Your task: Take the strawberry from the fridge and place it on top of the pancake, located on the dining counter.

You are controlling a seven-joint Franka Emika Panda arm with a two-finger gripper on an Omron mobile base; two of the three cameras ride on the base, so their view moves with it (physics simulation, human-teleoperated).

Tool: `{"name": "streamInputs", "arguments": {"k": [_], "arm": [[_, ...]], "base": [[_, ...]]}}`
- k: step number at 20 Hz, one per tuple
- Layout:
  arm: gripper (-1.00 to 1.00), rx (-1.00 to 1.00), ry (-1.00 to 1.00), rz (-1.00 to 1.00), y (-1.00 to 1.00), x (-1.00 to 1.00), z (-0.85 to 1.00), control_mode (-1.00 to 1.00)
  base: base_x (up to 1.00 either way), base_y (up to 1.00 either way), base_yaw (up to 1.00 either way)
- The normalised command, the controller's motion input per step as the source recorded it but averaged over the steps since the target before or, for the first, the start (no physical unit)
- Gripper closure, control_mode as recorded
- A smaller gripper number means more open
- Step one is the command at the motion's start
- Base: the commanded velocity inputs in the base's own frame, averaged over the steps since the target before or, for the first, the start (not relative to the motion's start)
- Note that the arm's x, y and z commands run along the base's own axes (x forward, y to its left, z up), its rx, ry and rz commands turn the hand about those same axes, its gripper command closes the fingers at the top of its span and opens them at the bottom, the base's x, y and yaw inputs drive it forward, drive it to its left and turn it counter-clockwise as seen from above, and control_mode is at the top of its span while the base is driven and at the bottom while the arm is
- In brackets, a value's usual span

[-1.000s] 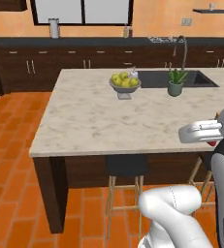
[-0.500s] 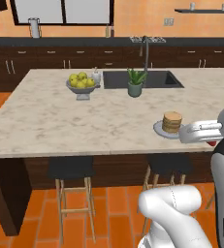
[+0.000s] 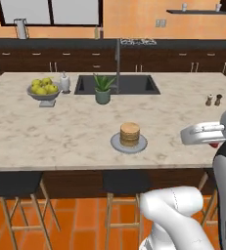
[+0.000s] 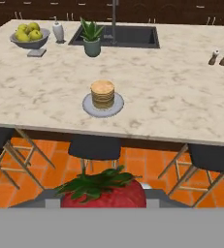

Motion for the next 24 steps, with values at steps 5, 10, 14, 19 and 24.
{"name": "streamInputs", "arguments": {"k": [5,10,14,19,24], "arm": [[1.00,0.00,0.00,0.00,0.00,0.00,0.00,1.00],[1.00,0.00,0.00,0.00,0.00,0.00,0.00,1.00],[1.00,0.00,0.00,0.00,0.00,0.00,0.00,1.00],[1.00,0.00,0.00,0.00,0.00,0.00,0.00,1.00],[1.00,0.00,0.00,0.00,0.00,0.00,0.00,1.00]], "base": [[0.64,0.12,-0.04],[-0.24,0.52,-0.09],[-0.36,0.89,-0.29],[0.25,0.02,-0.11],[0.91,-0.23,0.00]]}}
